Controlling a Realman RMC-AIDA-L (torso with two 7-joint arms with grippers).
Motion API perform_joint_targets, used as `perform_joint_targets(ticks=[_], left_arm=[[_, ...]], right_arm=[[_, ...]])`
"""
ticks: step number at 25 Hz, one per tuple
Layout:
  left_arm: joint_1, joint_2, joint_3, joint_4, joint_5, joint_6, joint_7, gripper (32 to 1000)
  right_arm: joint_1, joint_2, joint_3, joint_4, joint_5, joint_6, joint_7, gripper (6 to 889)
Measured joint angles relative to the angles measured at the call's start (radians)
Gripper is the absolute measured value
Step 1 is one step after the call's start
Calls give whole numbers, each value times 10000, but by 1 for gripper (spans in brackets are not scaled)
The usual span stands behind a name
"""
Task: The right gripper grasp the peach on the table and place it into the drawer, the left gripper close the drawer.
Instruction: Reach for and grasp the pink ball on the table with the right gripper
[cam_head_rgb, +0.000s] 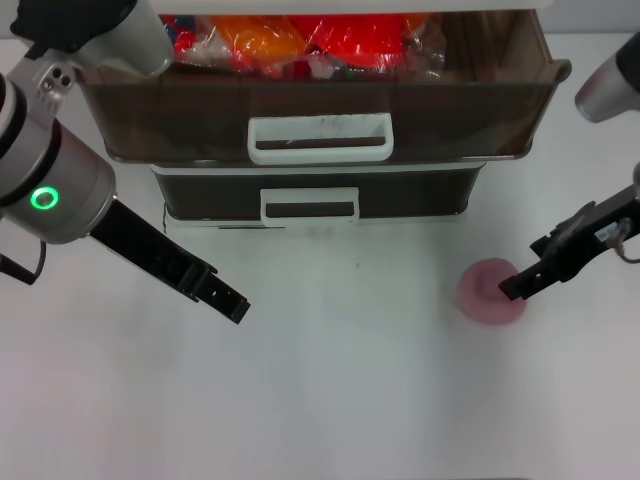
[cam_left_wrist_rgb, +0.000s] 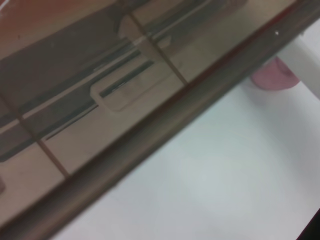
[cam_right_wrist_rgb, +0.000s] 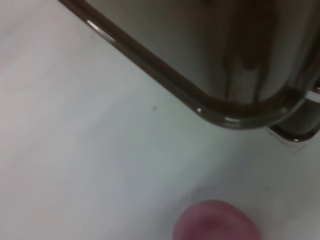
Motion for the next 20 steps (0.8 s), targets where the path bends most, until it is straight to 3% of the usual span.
perform_joint_targets(ticks=[3,13,19,20], left_arm=[[6,0,5,0,0,2,7,815],[23,0,15,-68,0,62,12,815],[24,0,21,-77,0,123,12,815],[24,0,23,-77,0,127,12,815]], right_arm=[[-4,15,-62,731,110,-690,-165,824],[-6,85,-154,1766,600,-1833,-589,821],[-1,90,-574,2015,852,-2171,-634,819],[11,91,-603,2043,855,-2195,-634,721]])
